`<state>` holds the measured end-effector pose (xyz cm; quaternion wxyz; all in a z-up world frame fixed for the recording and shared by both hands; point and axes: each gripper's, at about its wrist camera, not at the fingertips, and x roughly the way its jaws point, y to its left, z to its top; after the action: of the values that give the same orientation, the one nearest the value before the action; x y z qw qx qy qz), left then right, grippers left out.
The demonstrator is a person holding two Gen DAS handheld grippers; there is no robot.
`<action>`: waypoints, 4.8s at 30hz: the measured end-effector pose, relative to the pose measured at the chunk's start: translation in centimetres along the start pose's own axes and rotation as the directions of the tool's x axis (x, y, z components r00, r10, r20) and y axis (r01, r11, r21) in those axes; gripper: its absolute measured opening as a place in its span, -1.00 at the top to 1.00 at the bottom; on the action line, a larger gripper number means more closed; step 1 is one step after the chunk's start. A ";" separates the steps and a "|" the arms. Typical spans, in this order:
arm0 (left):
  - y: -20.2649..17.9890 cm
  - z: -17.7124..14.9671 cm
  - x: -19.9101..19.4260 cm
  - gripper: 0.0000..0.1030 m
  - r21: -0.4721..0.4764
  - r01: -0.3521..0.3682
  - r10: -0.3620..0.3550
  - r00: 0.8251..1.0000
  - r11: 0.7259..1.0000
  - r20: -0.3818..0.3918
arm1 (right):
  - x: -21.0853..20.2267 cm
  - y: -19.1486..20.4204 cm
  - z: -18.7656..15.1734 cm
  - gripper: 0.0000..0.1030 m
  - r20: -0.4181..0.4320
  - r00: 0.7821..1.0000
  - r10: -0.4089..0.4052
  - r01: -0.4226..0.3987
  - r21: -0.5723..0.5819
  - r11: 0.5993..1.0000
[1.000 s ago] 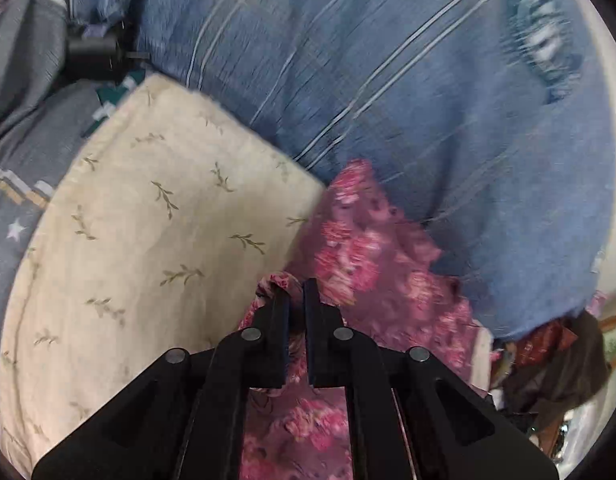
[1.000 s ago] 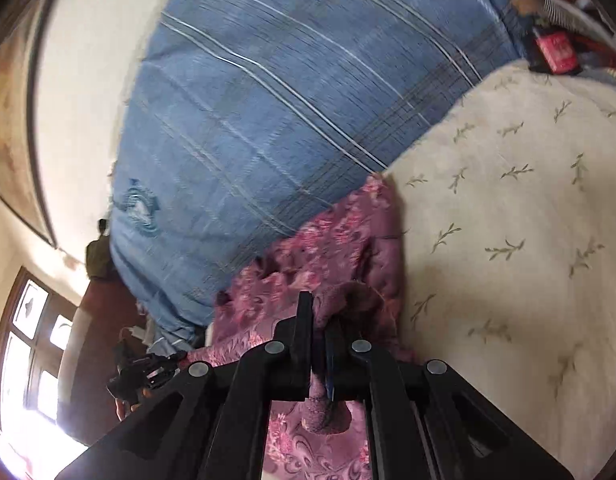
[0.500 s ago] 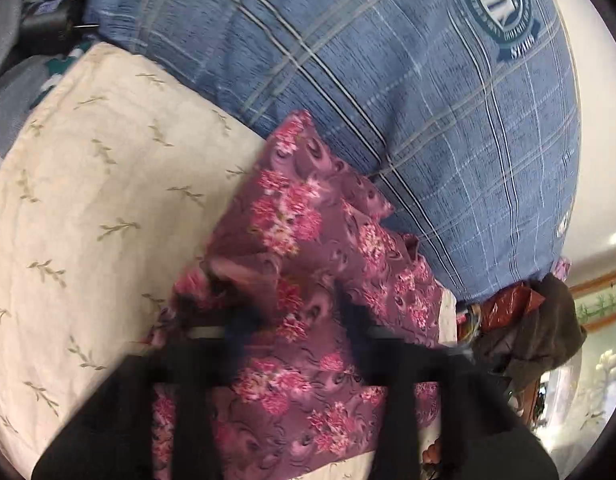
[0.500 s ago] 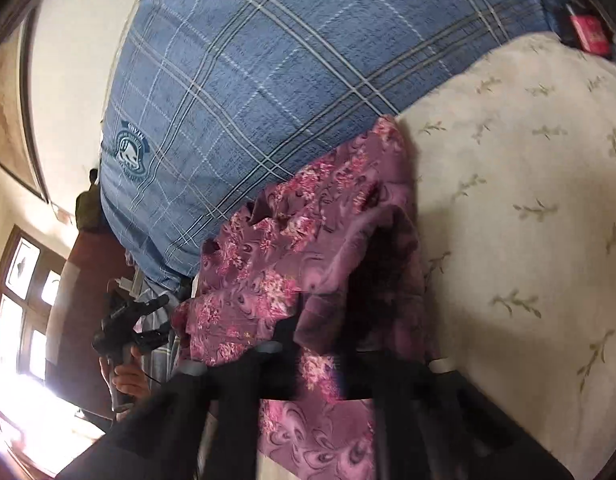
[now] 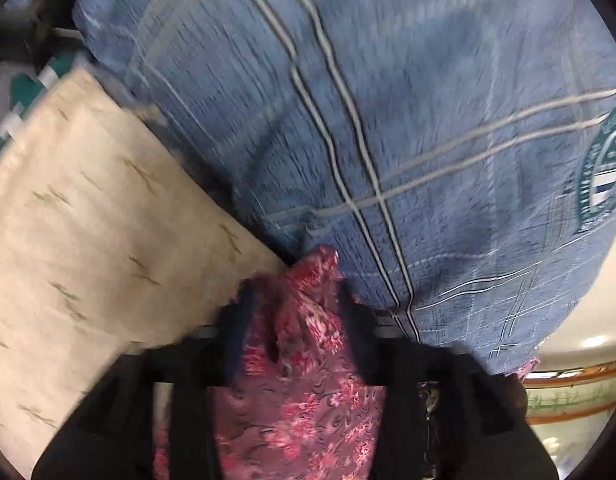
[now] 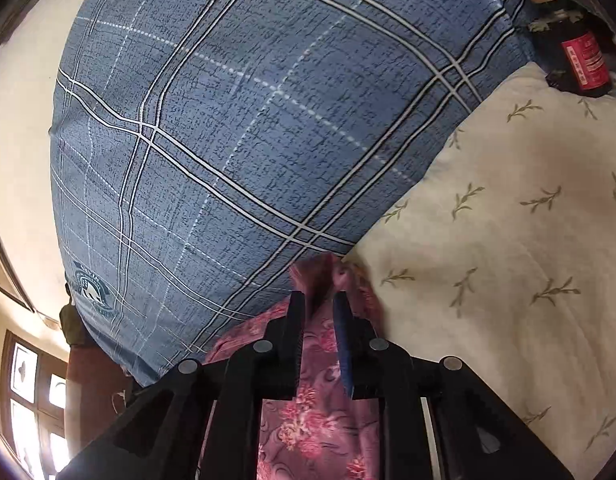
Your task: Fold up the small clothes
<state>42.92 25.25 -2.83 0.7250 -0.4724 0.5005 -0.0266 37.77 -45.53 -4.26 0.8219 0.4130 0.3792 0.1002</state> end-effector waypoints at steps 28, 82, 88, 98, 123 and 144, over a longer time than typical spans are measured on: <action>-3.2 -3.5 -1.1 -0.08 0.291 -0.304 0.269 0.951 0.907 0.156 | 3.9 3.5 -1.9 0.15 -0.088 0.983 -0.162 0.140 -0.211 0.967; 2.7 -22.6 -10.6 0.94 0.203 -0.160 0.121 0.974 0.966 0.191 | -10.5 4.0 -13.1 0.92 0.005 0.985 0.175 -0.173 -0.096 0.980; 6.7 -22.8 -8.2 0.93 0.182 -0.232 0.223 0.972 0.956 0.069 | -9.7 -0.6 -14.8 0.80 -0.139 0.987 -0.075 0.063 -0.095 0.994; 1.0 -17.4 -13.4 -0.26 0.414 -0.252 0.152 0.954 0.875 0.259 | -11.0 2.7 -7.6 0.04 -0.003 1.000 -0.030 0.029 -0.160 0.987; 0.8 -1.4 -3.3 -0.09 0.187 -0.197 0.173 0.975 0.962 0.137 | 3.2 4.7 -1.2 -0.04 -0.024 0.998 -0.058 0.055 -0.112 0.992; -2.9 -6.8 0.7 0.85 0.354 -0.342 0.324 0.939 0.870 0.111 | 2.3 2.6 -1.8 0.75 -0.031 0.985 -0.167 0.161 -0.142 0.977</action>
<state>39.43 18.88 -1.62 0.8061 -0.2353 0.5427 0.0170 38.46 -41.67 -4.15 0.8459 0.3200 0.4215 0.0668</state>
